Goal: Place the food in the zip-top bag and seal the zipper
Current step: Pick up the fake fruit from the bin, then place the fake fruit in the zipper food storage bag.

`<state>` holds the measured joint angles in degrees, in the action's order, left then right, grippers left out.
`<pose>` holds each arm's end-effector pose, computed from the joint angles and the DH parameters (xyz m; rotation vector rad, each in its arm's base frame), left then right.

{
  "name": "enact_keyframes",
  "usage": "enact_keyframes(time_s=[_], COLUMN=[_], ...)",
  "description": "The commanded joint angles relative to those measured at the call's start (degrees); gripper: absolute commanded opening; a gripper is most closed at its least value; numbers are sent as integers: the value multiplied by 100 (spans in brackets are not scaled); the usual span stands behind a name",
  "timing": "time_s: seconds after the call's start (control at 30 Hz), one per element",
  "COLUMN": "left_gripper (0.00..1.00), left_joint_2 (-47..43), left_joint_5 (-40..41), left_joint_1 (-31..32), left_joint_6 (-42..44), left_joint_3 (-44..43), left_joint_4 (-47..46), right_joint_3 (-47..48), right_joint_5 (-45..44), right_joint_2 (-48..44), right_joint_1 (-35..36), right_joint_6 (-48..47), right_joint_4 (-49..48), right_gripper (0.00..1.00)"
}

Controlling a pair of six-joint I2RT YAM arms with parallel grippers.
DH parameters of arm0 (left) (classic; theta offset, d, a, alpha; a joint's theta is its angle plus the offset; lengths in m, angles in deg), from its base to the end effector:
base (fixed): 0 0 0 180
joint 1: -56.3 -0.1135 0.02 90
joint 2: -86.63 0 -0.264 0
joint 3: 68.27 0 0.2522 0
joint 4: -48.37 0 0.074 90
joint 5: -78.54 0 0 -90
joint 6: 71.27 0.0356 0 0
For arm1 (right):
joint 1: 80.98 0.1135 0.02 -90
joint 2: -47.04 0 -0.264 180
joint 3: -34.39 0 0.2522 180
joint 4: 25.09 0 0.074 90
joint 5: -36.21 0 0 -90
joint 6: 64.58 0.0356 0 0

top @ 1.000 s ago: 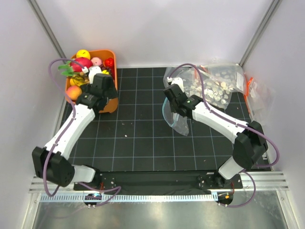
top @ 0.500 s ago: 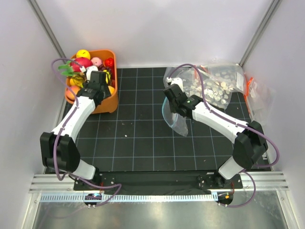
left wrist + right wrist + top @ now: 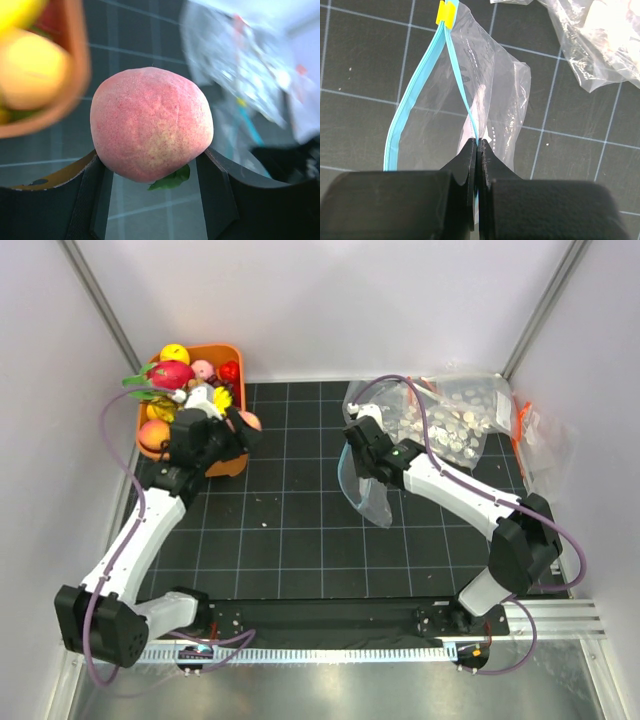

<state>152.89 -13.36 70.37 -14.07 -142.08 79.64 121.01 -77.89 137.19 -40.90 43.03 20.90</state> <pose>0.2558 -0.0653 0.3442 -0.3084 2.0048 -0.5575 0.2707 0.2088 0.2810 -0.2742 2.3222 -0.0212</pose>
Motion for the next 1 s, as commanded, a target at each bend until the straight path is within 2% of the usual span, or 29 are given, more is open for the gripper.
enact_keyframes(time_s=[0.0, 0.13, 0.27, 0.47, 0.67, 0.97], left_gripper=[36, 36, 33, 32, 31, 31], left_joint_2=[36, 439, 1089, 1898, 2496, 2892], left_joint_5=[-1480, -1744, -2315, -2728, -2720, -2571], left_joint_1=[508, 1439, 1730, 2065, 2258, 2382], left_joint_6=[-525, -771, -1395, -1791, -1871, -1678], left_joint_3=[318, 494, 784, 706, 460, 354], left_joint_4=[-986, -1653, -3118, -3992, -3897, -3492], right_joint_3=[325, 352, 317, 115, -61, -88], right_joint_5=[212, 344, 467, 643, 617, 529], right_joint_2=[-217, -252, -322, -454, -656, -771], right_joint_1=[35, 35, 35, 35, 35, 35], right_joint_6=[-82, -21, 24, 41, 41, -20], right_joint_4=[47, 38, -6, -173, -243, -234], right_gripper=[1, 1, 1, 1, 1, 1])
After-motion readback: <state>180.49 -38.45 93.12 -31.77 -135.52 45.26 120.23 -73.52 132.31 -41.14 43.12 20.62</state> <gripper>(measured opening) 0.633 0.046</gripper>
